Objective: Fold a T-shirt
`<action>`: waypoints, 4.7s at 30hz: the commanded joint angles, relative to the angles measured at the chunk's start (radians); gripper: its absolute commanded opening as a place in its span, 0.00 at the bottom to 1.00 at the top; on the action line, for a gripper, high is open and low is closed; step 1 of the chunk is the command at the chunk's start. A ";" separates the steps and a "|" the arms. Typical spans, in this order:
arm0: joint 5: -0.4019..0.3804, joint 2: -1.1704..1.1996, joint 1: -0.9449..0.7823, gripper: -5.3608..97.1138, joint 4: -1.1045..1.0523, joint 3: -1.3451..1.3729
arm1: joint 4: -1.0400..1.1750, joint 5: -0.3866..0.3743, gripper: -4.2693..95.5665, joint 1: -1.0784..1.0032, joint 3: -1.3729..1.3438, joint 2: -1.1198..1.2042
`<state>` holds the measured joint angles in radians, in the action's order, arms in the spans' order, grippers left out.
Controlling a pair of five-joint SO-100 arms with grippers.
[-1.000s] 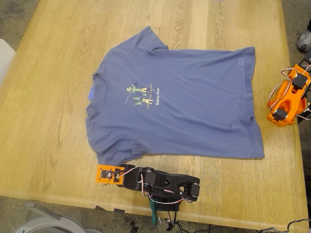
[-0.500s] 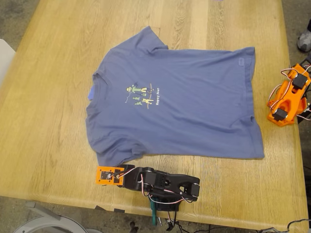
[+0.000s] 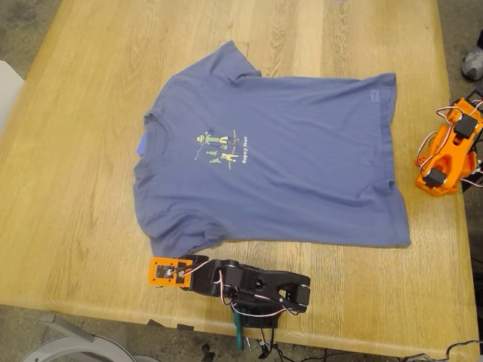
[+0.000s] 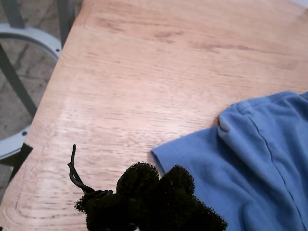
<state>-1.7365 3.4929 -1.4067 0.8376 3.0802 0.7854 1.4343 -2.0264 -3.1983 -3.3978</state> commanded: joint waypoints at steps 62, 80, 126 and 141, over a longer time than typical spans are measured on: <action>-0.054 -1.445 0.873 0.63 0.499 -1.621 | 0.850 -0.063 0.32 1.970 1.686 1.201; -0.048 -2.005 0.767 0.63 -0.104 -1.703 | 0.449 -0.091 0.32 2.140 1.726 1.528; -0.018 -3.339 0.735 0.34 0.459 -3.413 | -0.092 -0.120 0.31 2.227 1.505 1.833; -0.023 -3.326 0.772 0.05 0.515 -3.416 | -0.209 -0.132 0.31 2.247 1.585 2.008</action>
<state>-1.7549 0.1350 -0.7026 1.3361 -0.2930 0.5906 1.3070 0.2132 -1.6720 -1.3898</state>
